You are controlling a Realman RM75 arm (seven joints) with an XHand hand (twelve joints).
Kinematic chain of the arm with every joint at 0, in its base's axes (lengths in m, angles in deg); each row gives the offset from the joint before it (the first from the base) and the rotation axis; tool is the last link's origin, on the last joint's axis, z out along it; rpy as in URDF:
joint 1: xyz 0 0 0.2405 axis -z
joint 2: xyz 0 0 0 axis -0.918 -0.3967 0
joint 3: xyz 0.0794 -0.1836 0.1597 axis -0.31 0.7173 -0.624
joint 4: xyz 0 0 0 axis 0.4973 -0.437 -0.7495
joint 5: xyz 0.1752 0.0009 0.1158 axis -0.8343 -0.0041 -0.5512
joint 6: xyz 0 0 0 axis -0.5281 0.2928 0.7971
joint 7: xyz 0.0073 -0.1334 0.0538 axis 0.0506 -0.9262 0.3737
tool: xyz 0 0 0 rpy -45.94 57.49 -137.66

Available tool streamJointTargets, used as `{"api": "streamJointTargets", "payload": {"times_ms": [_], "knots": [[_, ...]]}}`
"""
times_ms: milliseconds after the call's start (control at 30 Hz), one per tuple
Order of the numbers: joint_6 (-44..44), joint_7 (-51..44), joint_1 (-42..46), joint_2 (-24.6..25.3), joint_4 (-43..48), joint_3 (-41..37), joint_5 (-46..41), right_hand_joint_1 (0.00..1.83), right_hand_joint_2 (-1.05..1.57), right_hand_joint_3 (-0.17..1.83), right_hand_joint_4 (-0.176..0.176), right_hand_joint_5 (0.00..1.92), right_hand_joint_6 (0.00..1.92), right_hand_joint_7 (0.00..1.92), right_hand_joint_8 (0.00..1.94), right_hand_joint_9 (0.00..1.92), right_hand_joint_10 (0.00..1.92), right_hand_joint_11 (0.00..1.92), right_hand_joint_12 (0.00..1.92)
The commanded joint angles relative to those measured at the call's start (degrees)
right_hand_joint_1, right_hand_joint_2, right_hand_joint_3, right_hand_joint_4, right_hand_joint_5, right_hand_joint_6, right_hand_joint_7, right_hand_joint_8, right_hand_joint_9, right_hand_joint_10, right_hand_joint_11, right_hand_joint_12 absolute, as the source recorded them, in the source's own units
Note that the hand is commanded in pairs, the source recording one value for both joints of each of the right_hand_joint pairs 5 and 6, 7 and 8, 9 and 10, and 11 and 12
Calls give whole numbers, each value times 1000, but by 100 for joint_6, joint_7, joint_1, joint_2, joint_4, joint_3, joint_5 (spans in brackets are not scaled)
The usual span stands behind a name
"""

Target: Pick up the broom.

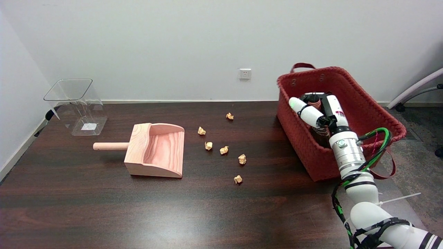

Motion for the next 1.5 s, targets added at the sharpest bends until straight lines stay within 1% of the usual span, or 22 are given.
{"api": "streamJointTargets", "payload": {"times_ms": [33,100,200,300,467,600,800,833,867,933,967,1067,1233,1300,1500], "knots": [[-491,5,-88,178,-163,69,125,753,1243,-175,0,1544,1544,1846,1846,1544,1544,1544,1544],[-710,5,-135,247,-220,102,244,747,1265,-175,0,1648,1648,1912,1912,1648,1648,1648,1648],[-900,5,-153,314,-246,103,319,759,1306,-175,0,1856,1856,1920,1920,1856,1856,1856,1856],[-1046,-34,-169,323,-199,73,368,783,1307,-147,0,1920,1920,1920,1920,1920,1920,1920,1920],[-1071,-51,-230,308,-63,-46,428,803,1306,-167,0,1920,1920,1920,1920,1920,1920,1920,1920],[-1085,-51,-292,296,12,-137,456,808,1315,-131,0,1920,1920,1920,1920,1920,1920,1920,1920],[-1270,-51,-447,267,96,-144,583,786,1459,-159,0,1920,1920,1920,1920,1920,1920,1920,1920],[-1287,-65,-477,267,134,-144,591,779,1513,-86,0,1920,1920,1920,1920,1920,1920,1920,1920],[-1288,-74,-494,267,152,-144,614,779,1522,-70,0,1920,1920,1920,1920,1920,1920,1920,1920],[-1227,-91,-512,267,267,-175,703,810,1507,147,0,1920,1920,1920,1920,1920,1920,1920,1920],[-1209,-91,-512,267,318,-176,697,821,1495,173,0,1920,1920,1920,1920,1920,1920,1920,1920],[-1231,-161,-527,274,510,-176,719,844,1467,179,0,1920,1920,1920,1920,1920,1920,1920,1920],[-1270,-591,-552,298,908,-184,925,828,1519,193,0,1920,1920,1920,1920,1920,1920,1920,1920],[-1272,-648,-575,322,1013,-184,990,807,1571,207,0,1920,1920,1920,1920,1920,1920,1920,1920],[-1209,-616,-772,377,1238,-46,1209,805,1571,200,0,1920,1920,1920,1920,1920,1920,1920,1920]]}}
